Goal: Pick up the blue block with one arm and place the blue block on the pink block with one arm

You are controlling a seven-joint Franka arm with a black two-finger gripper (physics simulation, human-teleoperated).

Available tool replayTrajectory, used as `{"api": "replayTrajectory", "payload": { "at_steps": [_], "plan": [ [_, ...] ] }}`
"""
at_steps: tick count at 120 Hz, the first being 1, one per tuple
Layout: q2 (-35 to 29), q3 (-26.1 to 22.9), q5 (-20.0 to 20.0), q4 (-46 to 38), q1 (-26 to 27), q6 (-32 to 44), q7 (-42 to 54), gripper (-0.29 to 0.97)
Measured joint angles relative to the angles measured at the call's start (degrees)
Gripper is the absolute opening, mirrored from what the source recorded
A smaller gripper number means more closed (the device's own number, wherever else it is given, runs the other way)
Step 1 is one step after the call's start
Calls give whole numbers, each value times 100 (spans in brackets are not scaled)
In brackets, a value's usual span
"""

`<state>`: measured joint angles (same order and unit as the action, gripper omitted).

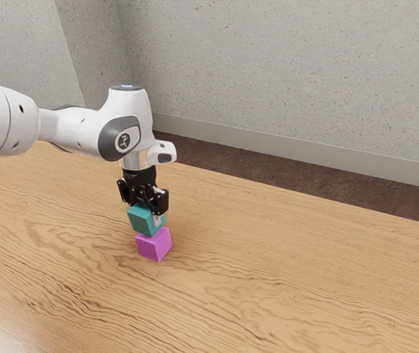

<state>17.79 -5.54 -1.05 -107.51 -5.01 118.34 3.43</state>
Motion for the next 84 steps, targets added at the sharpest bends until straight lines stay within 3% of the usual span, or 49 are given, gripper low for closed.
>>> {"api": "replayTrajectory", "payload": {
  "at_steps": [40, 58, 66, 84],
  "plan": [
    [-18, -5, 16, 8, -13, -11, 128, 58],
    [-957, -3, 49, 40, -6, -282, 100, 62],
    [-1524, 24, 52, 420, 11, -576, 73, 63],
    [-2469, 613, 52, 1285, 380, -1665, 81, 64]
  ]
}}
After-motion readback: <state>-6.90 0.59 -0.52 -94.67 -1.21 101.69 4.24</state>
